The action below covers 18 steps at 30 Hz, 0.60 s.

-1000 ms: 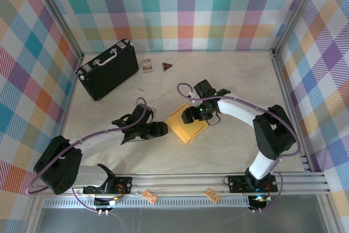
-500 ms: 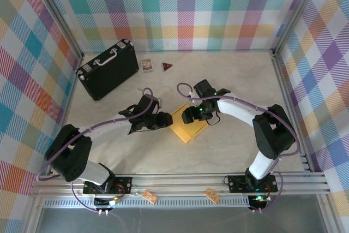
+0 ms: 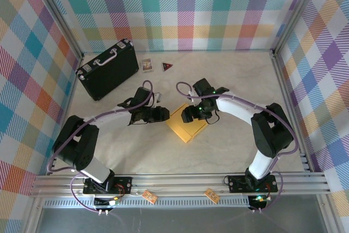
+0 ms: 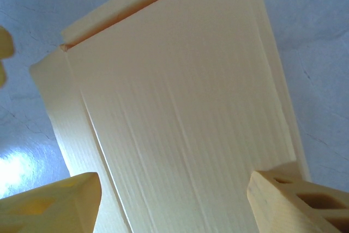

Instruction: Fold the paper box

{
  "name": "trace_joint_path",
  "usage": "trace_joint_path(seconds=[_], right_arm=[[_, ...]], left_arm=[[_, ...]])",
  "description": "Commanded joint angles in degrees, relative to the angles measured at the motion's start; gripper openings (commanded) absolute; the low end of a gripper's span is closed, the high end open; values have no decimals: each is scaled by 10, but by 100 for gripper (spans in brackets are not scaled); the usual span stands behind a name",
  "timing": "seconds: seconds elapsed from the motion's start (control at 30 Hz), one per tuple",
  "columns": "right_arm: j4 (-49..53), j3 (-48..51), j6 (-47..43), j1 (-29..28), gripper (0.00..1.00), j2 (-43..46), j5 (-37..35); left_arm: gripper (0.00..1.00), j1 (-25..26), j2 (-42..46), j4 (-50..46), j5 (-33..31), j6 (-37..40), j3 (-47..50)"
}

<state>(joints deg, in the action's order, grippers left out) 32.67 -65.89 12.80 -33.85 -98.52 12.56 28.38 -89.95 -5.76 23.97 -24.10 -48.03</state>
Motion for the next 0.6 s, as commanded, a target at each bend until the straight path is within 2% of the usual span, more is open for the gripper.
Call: trace_joint_path(seconds=[0.0,0.3,0.57], right_arm=[[30,4,-8,-2,73,-24,-18],[30,9,-9,-2,73,-27,-19],[31,9,-12,-2,73,-29,-18]], left_arm=[[36,-3,-22,33,23,33,-5],[33,-7,-66,65,24,36,-7],[25,-7,-88,100,52,22,-2]])
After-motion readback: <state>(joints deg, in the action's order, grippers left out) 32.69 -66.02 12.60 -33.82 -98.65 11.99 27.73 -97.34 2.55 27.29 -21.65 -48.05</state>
